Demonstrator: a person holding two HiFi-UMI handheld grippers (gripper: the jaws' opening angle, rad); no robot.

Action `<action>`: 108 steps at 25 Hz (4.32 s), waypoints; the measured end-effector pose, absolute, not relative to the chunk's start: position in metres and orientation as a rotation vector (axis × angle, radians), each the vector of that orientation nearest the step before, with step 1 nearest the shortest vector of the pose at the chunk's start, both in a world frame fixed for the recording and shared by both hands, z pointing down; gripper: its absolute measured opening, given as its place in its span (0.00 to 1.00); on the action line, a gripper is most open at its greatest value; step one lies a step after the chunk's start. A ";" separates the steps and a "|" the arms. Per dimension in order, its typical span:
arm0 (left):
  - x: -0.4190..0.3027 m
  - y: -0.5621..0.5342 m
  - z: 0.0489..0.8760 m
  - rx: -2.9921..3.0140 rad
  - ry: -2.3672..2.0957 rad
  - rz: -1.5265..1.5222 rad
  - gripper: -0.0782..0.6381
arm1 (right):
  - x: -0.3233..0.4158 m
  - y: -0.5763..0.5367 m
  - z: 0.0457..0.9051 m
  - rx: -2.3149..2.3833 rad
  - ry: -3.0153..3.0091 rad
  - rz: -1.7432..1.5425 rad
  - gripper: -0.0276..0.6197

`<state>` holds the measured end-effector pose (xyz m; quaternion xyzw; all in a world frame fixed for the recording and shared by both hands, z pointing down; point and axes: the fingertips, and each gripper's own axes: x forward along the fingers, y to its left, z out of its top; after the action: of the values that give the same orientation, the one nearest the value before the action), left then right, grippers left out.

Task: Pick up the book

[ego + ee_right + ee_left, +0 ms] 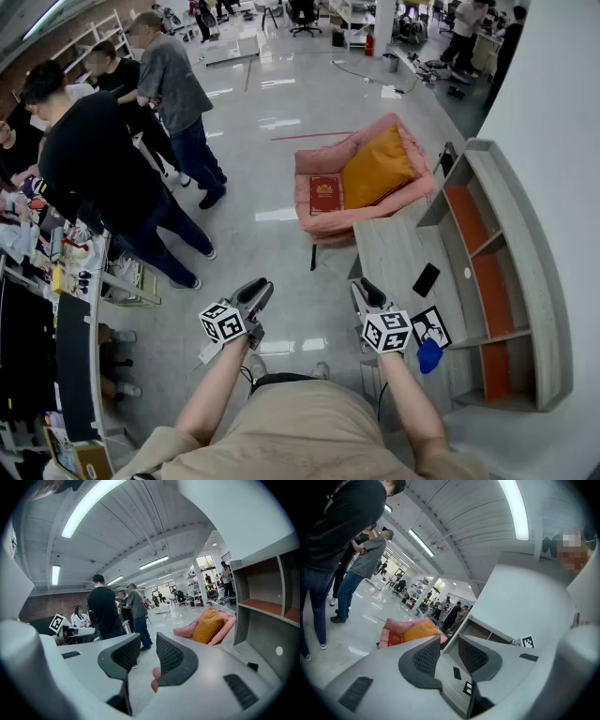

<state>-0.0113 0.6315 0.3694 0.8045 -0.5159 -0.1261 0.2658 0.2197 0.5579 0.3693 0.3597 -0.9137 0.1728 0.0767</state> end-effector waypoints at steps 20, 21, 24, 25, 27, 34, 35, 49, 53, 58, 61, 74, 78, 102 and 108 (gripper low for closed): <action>0.004 0.628 0.367 2.173 -1.400 -0.325 0.26 | 0.221 0.559 0.356 0.983 -2.887 0.693 0.29; 0.004 0.629 0.367 2.171 -1.403 -0.324 0.26 | 0.223 0.559 0.356 0.987 -2.888 0.696 0.29; 0.003 0.632 0.368 2.160 -1.414 -0.323 0.26 | 0.226 0.556 0.358 0.999 -2.887 0.703 0.29; 0.003 0.633 0.369 2.155 -1.419 -0.323 0.26 | 0.227 0.555 0.359 1.002 -2.886 0.705 0.29; 0.000 0.636 0.371 2.142 -1.430 -0.323 0.26 | 0.228 0.554 0.362 1.000 -2.885 0.716 0.29; -0.011 0.641 0.384 2.089 -1.449 -0.319 0.26 | 0.229 0.540 0.368 1.005 -2.881 0.751 0.30; -0.014 0.640 0.386 2.080 -1.452 -0.319 0.26 | 0.228 0.537 0.369 1.009 -2.878 0.761 0.29; -0.047 0.562 0.394 2.076 -1.393 -0.347 0.26 | 0.201 0.476 0.374 1.067 -2.829 0.780 0.29; -0.060 0.527 0.392 2.095 -1.361 -0.342 0.26 | 0.190 0.450 0.371 1.102 -2.814 0.779 0.29; -0.082 0.482 0.391 2.117 -1.327 -0.341 0.26 | 0.169 0.414 0.370 1.140 -2.799 0.757 0.29; -0.095 0.456 0.390 2.127 -1.305 -0.345 0.26 | 0.156 0.393 0.368 1.166 -2.786 0.752 0.29; -0.146 0.379 0.406 2.135 -1.216 -0.369 0.26 | 0.119 0.331 0.371 1.266 -2.706 0.721 0.29; -0.152 0.359 0.412 2.148 -1.186 -0.368 0.26 | 0.115 0.317 0.374 1.307 -2.697 0.708 0.29; -0.095 0.267 0.397 2.093 -1.229 -0.341 0.26 | 0.148 0.205 0.377 1.216 -2.748 0.804 0.29; -0.080 0.249 0.397 2.072 -1.282 -0.353 0.26 | 0.158 0.176 0.382 1.162 -2.779 0.810 0.29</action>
<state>-0.0798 0.2493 0.3966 0.7935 -0.4909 -0.1351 0.3332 0.1582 0.1755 0.3817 0.3724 -0.8909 0.2598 0.0110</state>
